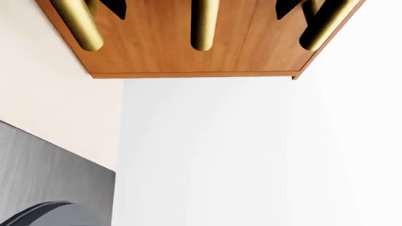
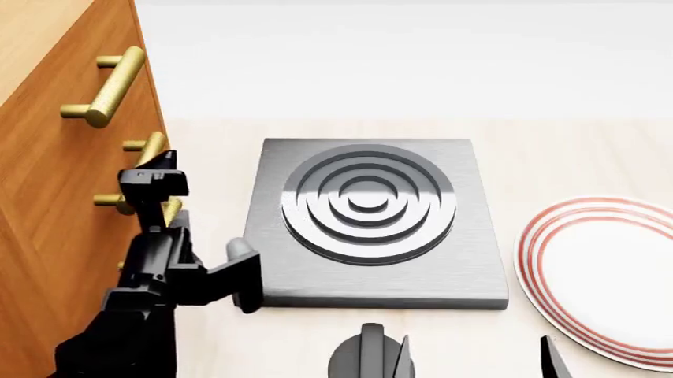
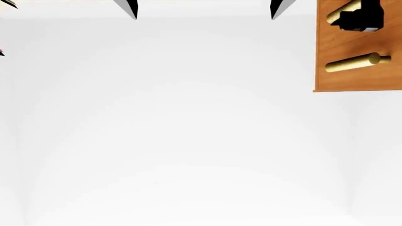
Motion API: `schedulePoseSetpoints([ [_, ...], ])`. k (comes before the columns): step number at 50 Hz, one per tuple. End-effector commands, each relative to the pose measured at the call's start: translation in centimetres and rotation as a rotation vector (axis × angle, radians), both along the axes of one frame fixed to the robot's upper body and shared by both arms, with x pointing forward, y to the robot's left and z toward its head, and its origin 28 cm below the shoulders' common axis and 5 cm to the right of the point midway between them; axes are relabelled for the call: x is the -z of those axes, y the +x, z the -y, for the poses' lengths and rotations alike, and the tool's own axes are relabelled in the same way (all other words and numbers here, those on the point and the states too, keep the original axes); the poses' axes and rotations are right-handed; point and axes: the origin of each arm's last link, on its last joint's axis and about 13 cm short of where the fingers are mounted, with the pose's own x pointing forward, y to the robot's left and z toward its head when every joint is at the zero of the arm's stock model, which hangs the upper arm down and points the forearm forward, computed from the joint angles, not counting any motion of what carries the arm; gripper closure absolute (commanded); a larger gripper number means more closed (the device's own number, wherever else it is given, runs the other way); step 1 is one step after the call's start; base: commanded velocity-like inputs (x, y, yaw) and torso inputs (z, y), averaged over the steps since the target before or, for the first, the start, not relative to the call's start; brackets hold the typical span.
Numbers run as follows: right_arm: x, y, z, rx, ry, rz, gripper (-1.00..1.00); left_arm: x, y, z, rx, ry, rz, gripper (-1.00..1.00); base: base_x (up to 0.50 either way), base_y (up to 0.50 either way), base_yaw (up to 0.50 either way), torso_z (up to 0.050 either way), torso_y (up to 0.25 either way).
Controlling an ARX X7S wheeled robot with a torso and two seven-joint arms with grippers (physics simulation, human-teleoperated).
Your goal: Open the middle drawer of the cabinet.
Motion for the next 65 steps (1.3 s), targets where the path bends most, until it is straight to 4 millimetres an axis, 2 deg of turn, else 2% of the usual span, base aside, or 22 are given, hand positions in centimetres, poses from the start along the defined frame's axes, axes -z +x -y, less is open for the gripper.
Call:
schedulePoseSetpoints([
  [1,0.0,0.0,0.0,0.001,0.000,-0.001,-1.00,0.0,0.0,-0.3,-0.021,0.006,0.008,-1.00,0.00,0.00,0.00,0.000,0.000],
  [14,0.0,0.0,0.0,0.000,-0.001,-0.002,-1.00,0.4,-0.2,-0.5,-0.029,0.007,-0.007,-1.00,0.00,0.00,0.00,0.000,0.000],
  [37,0.0,0.0,0.0,0.001,-0.003,-0.004,-1.00,0.1,-0.3,-1.4,-0.140,-0.001,-0.001,-1.00,0.00,0.00,0.00,0.000,0.000],
  [57,0.0,0.0,0.0,0.007,-0.001,-0.001,-1.00,0.3,-0.4,-1.2,-0.119,0.009,0.000,-1.00,0.00,0.00,0.00,0.000,0.000],
  [58,0.0,0.0,0.0,0.007,0.000,-0.001,-1.00,0.3,-0.4,-1.2,-0.118,0.010,0.001,1.00,0.00,0.00,0.00,0.000,0.000],
  [65,0.0,0.0,0.0,0.007,0.001,0.000,-1.00,0.5,-0.5,-1.2,-0.131,0.016,-0.003,1.00,0.00,0.00,0.00,0.000,0.000],
])
